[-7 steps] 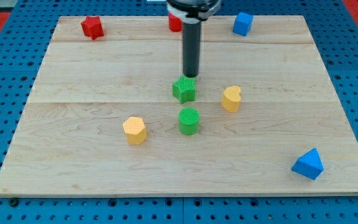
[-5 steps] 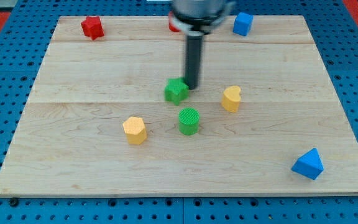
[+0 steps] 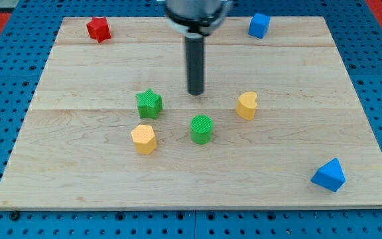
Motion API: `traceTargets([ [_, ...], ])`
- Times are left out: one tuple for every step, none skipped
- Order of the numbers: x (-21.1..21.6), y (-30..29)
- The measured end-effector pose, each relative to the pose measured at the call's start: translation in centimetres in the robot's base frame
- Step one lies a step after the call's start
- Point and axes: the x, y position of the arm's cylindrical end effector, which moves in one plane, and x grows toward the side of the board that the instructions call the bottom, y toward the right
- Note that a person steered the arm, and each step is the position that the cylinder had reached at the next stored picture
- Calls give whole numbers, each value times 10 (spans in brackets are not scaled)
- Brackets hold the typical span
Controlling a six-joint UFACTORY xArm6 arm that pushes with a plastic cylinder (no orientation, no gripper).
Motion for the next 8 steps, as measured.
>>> traceTargets([
  [22, -31],
  [32, -96],
  [16, -145],
  [27, -201],
  [63, -246],
  [101, -253],
  [66, -182],
  [30, -55],
])
